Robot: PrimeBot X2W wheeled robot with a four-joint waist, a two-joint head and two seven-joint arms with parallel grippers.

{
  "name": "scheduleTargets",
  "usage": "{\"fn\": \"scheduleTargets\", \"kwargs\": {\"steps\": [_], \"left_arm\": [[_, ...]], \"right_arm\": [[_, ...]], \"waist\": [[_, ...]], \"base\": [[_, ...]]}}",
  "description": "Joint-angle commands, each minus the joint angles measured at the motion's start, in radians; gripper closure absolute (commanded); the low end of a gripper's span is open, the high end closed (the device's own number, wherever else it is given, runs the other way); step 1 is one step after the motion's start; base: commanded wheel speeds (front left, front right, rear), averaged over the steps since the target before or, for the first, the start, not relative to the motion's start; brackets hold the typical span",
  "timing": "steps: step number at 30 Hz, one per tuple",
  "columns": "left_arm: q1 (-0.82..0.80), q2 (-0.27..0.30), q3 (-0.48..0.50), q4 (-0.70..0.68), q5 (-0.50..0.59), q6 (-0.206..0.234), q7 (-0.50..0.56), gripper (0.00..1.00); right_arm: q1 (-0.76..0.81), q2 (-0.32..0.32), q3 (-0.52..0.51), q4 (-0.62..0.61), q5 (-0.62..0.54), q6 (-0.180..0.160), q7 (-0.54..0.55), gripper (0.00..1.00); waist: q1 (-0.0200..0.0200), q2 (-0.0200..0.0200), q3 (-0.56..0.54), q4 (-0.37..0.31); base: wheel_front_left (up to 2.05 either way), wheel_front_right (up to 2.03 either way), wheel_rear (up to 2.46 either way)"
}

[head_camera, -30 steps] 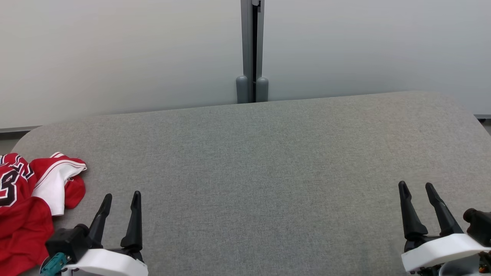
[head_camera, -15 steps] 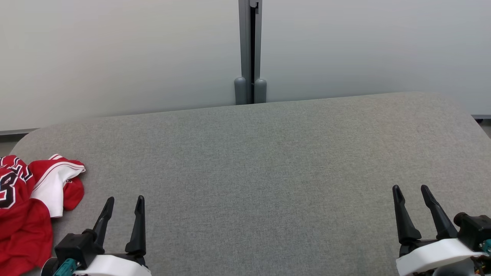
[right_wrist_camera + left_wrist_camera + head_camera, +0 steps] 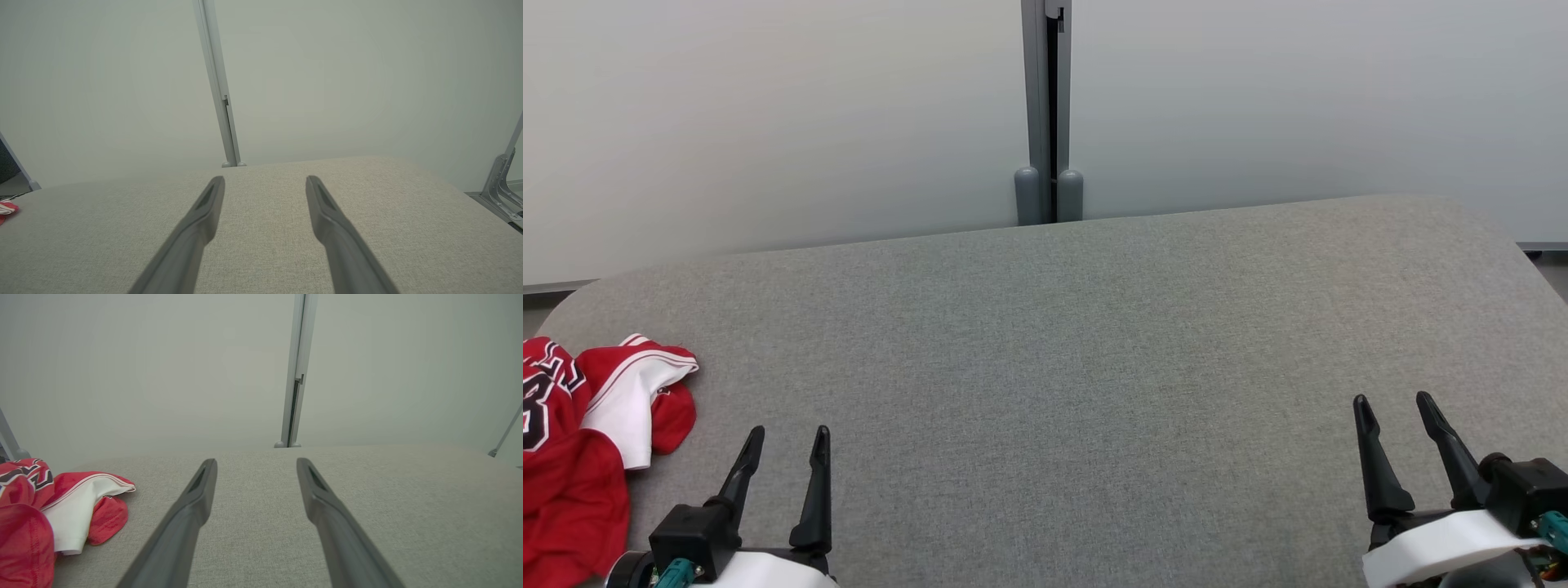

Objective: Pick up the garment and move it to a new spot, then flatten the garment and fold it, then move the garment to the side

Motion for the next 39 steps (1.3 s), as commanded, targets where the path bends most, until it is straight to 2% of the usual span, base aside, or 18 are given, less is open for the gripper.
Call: {"fn": "scheduleTargets", "kwargs": {"steps": [1,14,19,27,28,34,39], "left_arm": [[-0.003,0.005,0.006,0.004,0.021,-0.001,-0.009,0.0],[-0.015,0.0,0.01,0.034,0.099,-0.012,-0.031,0.0],[-0.029,-0.005,0.012,0.045,0.109,-0.019,-0.035,0.0],[-0.059,-0.004,0.034,0.074,0.09,-0.021,-0.035,0.0],[-0.059,-0.004,0.034,0.074,0.09,-0.021,-0.035,0.0],[-0.069,0.015,0.061,0.093,0.082,-0.026,-0.035,0.0],[-0.064,0.02,0.075,0.093,0.086,-0.023,-0.035,0.0]], "right_arm": [[0.005,-0.003,-0.003,-0.003,-0.02,0.0,-0.013,0.0],[0.014,-0.004,-0.002,-0.001,-0.076,0.0,-0.03,0.0],[0.016,0.0,-0.013,-0.003,-0.086,0.0,-0.032,0.0],[0.023,0.0,0.009,-0.038,-0.088,0.0,-0.014,0.0],[0.023,0.0,0.009,-0.038,-0.088,0.0,-0.014,0.0],[0.025,-0.008,0.042,-0.076,-0.085,0.0,0.006,0.0],[0.024,-0.008,0.058,-0.092,-0.085,0.0,0.017,0.0]], "waist": [[0.0,0.0,-0.001,0.0],[0.0,0.0,-0.004,0.009],[0.0,0.0,-0.003,0.04],[0.0,0.0,-0.003,0.186],[0.0,0.0,-0.003,0.186],[0.0,0.0,-0.004,0.338],[0.0,0.0,-0.008,0.413]], "base": [[0.0,0.0,0.0],[0.0,0.0,0.0],[0.0,0.0,0.0],[0.0,0.0,0.0],[0.0,0.0,0.0],[0.0,0.0,0.0],[0.0,0.0,0.0]]}}
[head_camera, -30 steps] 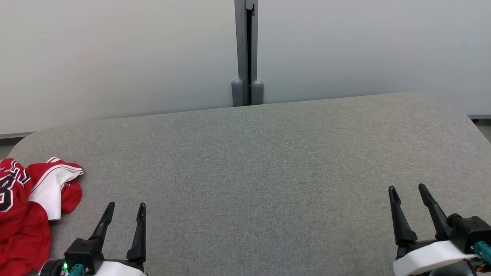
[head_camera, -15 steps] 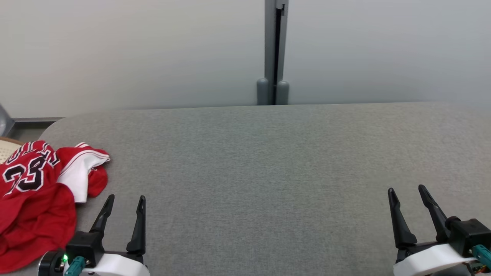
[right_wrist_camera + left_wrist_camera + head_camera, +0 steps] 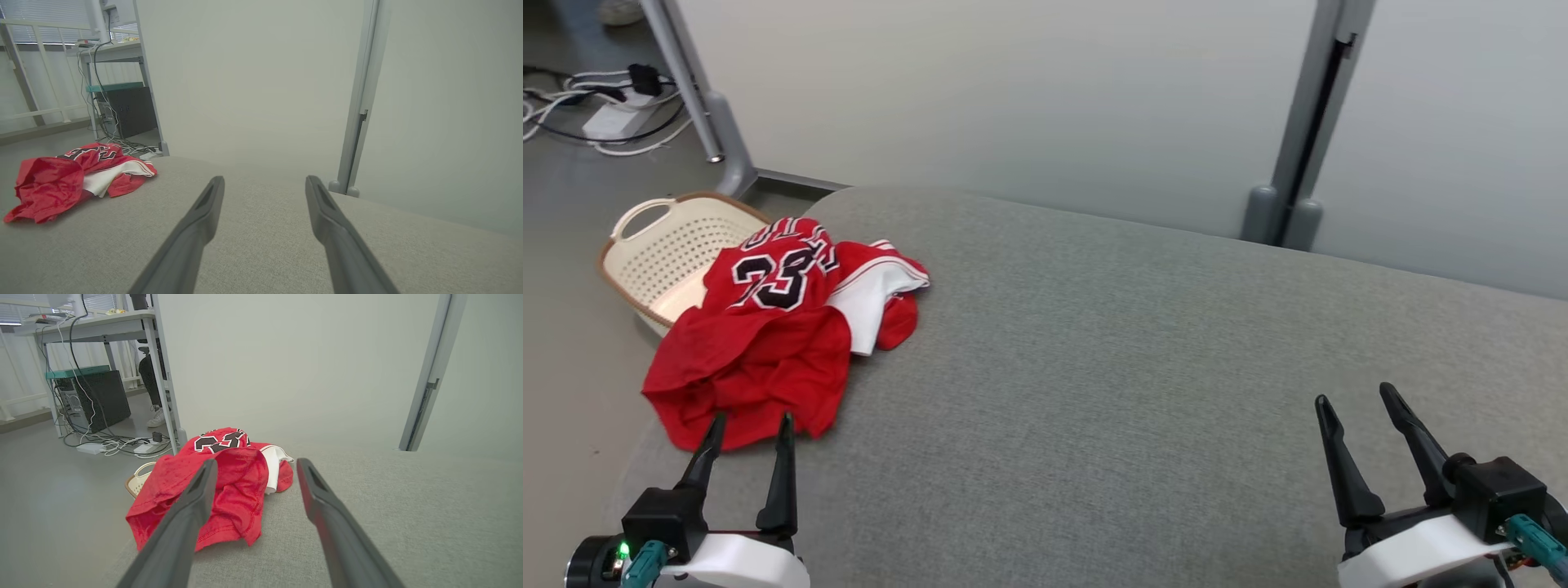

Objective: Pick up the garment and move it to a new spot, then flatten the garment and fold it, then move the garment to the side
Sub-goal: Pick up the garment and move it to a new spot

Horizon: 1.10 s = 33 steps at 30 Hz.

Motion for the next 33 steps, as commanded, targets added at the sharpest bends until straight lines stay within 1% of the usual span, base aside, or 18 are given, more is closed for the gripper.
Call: {"fn": "scheduleTargets", "kwargs": {"steps": [1,5,8,15,19,22,25,27,31,32,33], "left_arm": [[0.001,0.002,0.004,-0.004,0.003,0.002,0.0,0.0],[0.009,-0.004,0.007,-0.01,0.005,0.007,0.0,0.0],[0.011,-0.007,0.01,-0.014,0.005,0.007,0.0,0.0],[0.006,-0.013,0.016,-0.021,0.008,0.009,0.0,0.0],[-0.013,-0.019,0.013,-0.019,0.011,0.014,0.0,0.0],[-0.06,-0.029,0.007,-0.012,0.006,0.014,0.0,0.0],[-0.147,-0.037,0.011,0.028,-0.015,0.008,0.0,0.0],[-0.213,-0.042,0.018,0.073,-0.031,0.007,0.0,0.0],[-0.362,-0.048,0.033,0.216,-0.061,-0.007,0.0,0.0],[-0.362,-0.048,0.033,0.216,-0.061,-0.007,0.0,0.0],[-0.399,-0.047,0.04,0.259,-0.073,-0.01,0.0,0.0]], "right_arm": [[0.005,-0.003,-0.002,-0.003,0.002,0.0,0.004,0.0],[0.011,0.001,-0.001,-0.005,0.0,0.0,0.005,0.0],[0.013,0.003,0.0,-0.009,-0.004,0.0,0.007,0.0],[0.012,0.0,-0.001,-0.018,-0.006,0.0,0.011,0.0],[0.006,-0.004,0.0,-0.032,-0.008,0.0,0.021,0.0],[-0.026,-0.021,-0.004,-0.061,-0.01,0.0,0.032,0.0],[-0.066,-0.036,-0.011,-0.104,-0.013,0.0,0.049,0.0],[-0.094,-0.053,-0.019,-0.132,-0.012,0.0,0.061,0.0],[-0.141,-0.085,-0.036,-0.178,-0.008,0.0,0.078,0.0],[-0.141,-0.085,-0.036,-0.178,-0.008,0.0,0.078,0.0],[-0.148,-0.094,-0.039,-0.187,-0.009,0.0,0.082,0.0]], "waist": [[0.0,0.0,-0.003,0.049],[0.0,0.0,-0.003,0.076],[0.0,0.0,-0.001,0.083],[0.0,0.0,0.007,0.084],[0.0,0.0,0.03,0.074],[0.0,0.0,0.096,0.057],[0.0,0.0,0.194,0.032],[0.0,0.0,0.262,0.014],[0.0,0.0,0.382,-0.016],[0.0,0.0,0.382,-0.016],[0.0,0.0,0.407,-0.021]], "base": [[0.0,0.0,0.0],[0.0,0.0,0.0],[0.0,0.0,0.0],[0.0,0.0,0.0],[0.0,0.0,0.0],[0.0,0.0,0.0],[0.0,0.0,0.0],[0.0,0.0,0.0],[0.0,0.0,0.0],[0.0,0.0,0.0],[0.0,0.0,0.0]]}}
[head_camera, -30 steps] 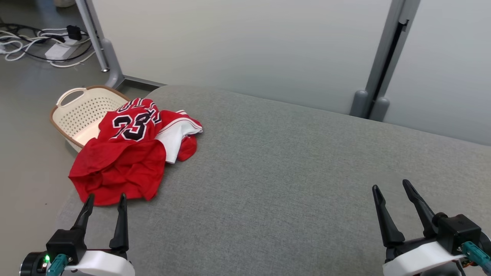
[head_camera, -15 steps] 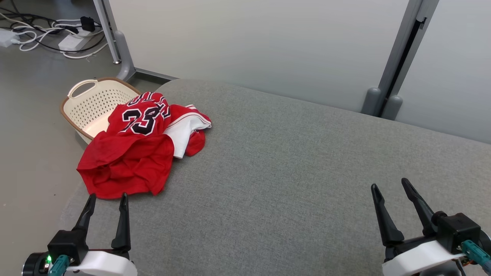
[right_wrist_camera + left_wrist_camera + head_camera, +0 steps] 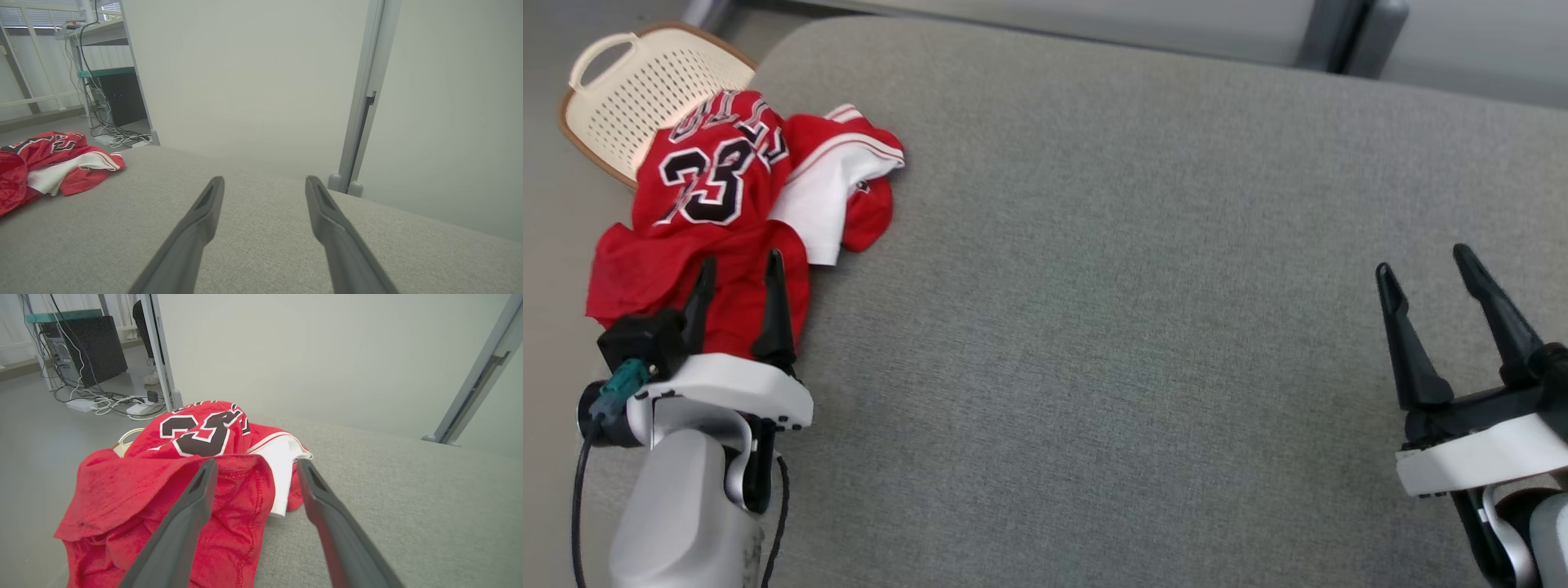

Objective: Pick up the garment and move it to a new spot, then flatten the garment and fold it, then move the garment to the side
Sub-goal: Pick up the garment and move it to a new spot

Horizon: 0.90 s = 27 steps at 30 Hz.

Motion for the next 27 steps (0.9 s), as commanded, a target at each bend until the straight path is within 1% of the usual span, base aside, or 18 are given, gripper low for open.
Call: {"fn": "scheduleTargets", "kwargs": {"steps": [1,5,10,15,17,21,23,27], "left_arm": [[-0.054,0.011,0.009,0.057,-0.01,-0.005,0.0,0.0],[-0.183,0.036,0.025,0.247,-0.042,-0.022,0.0,0.0],[-0.298,0.069,0.047,0.441,-0.068,-0.029,0.0,0.0],[-0.36,0.089,0.065,0.523,-0.078,-0.021,0.001,0.0],[-0.37,0.095,0.074,0.503,-0.073,-0.013,0.001,1.0],[-0.333,0.093,0.094,0.385,-0.045,0.001,-0.001,1.0],[-0.295,0.086,0.108,0.302,-0.025,0.007,-0.001,1.0],[-0.206,0.069,0.132,0.123,0.019,0.003,-0.001,1.0]], "right_arm": [[-0.022,-0.015,-0.003,-0.017,-0.002,0.0,0.006,0.0],[-0.047,-0.044,-0.012,-0.043,0.003,0.0,0.014,0.0],[-0.062,-0.061,-0.029,-0.061,0.007,0.0,0.019,0.0],[-0.07,-0.072,-0.035,-0.069,0.006,0.0,0.02,0.0],[-0.072,-0.071,-0.038,-0.066,0.005,0.0,0.018,0.0],[-0.062,-0.059,-0.049,-0.051,0.007,0.0,0.006,0.0],[-0.054,-0.05,-0.053,-0.04,0.007,0.0,0.001,0.0],[-0.038,-0.03,-0.054,-0.017,0.01,0.0,-0.013,0.0]], "waist": [[0.0,0.0,0.14,-0.053],[0.0,0.0,0.215,-0.074],[0.0,0.0,0.27,-0.086],[0.0,0.0,0.29,-0.087],[0.0,0.0,0.29,-0.086],[0.0,0.0,0.267,-0.079],[0.0,0.0,0.247,-0.076],[0.0,0.0,0.19,-0.072]], "base": [[0.0,0.0,0.0],[0.0,0.0,0.0],[0.0,0.0,0.0],[0.0,0.0,0.0],[0.0,0.0,0.0],[0.0,0.0,0.0],[0.0,0.0,0.0],[0.0,0.0,0.0]]}}
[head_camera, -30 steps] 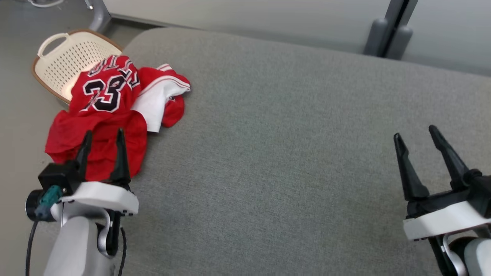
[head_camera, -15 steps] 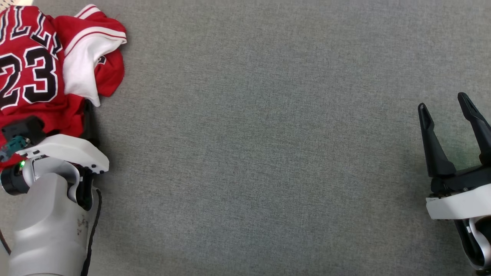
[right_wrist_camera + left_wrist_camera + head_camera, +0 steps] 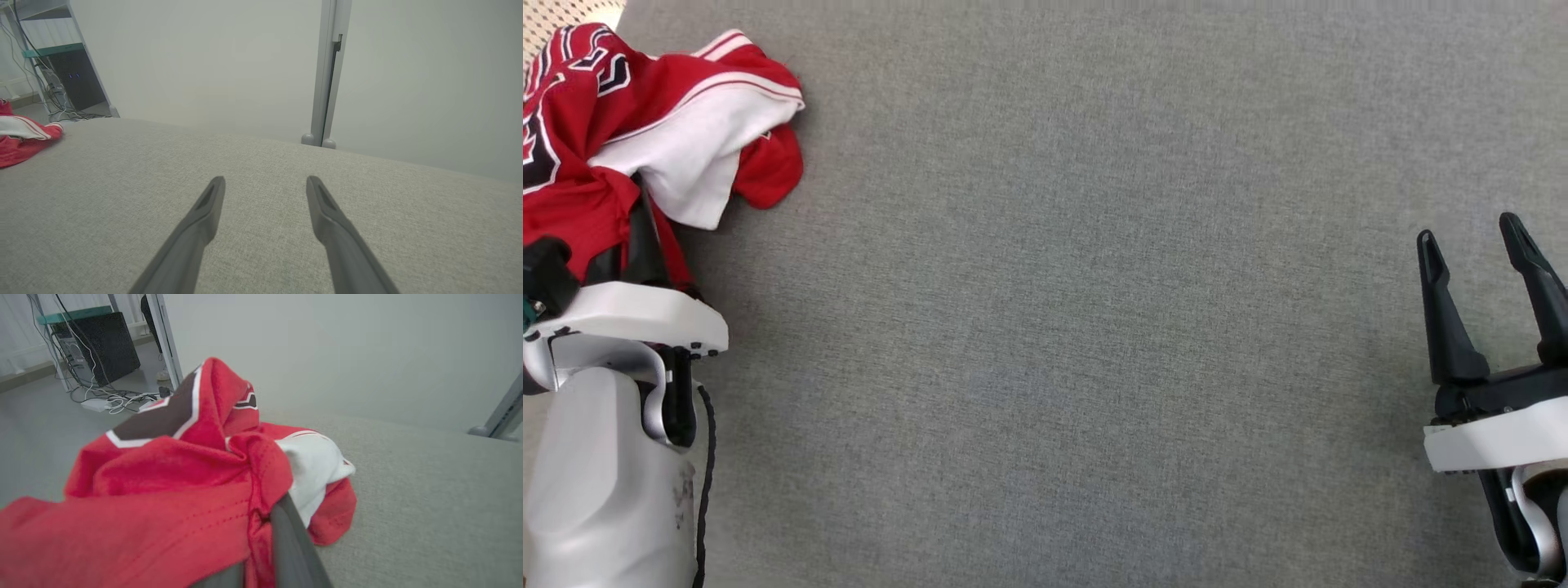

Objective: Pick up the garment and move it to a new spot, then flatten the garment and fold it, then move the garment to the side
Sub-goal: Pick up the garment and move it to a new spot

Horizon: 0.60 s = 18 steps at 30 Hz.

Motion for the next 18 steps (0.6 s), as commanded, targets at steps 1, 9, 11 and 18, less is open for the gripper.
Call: {"fn": "scheduleTargets", "kwargs": {"steps": [1,9,11,18], "left_arm": [[0.038,-0.002,0.01,-0.069,0.021,-0.001,-0.002,1.0],[0.244,-0.026,-0.034,-0.396,0.132,-0.015,-0.002,1.0],[0.294,-0.027,-0.057,-0.469,0.147,-0.021,-0.002,1.0],[0.405,-0.044,-0.174,-0.609,0.157,-0.039,0.028,1.0]], "right_arm": [[0.014,0.008,-0.004,0.013,0.004,0.0,-0.013,0.0],[0.05,0.052,0.006,0.072,0.007,0.0,-0.039,0.0],[0.062,0.065,0.009,0.085,0.008,0.0,-0.045,0.0],[0.09,0.104,0.015,0.117,0.01,0.0,-0.056,0.0]], "waist": [[0.0,0.0,-0.05,0.004],[0.0,0.0,-0.209,-0.02],[0.0,0.0,-0.248,-0.034],[0.0,0.0,-0.324,-0.099]], "base": [[0.0,0.0,0.0],[0.0,0.0,0.0],[0.0,0.0,0.0],[0.0,0.0,0.0]]}}
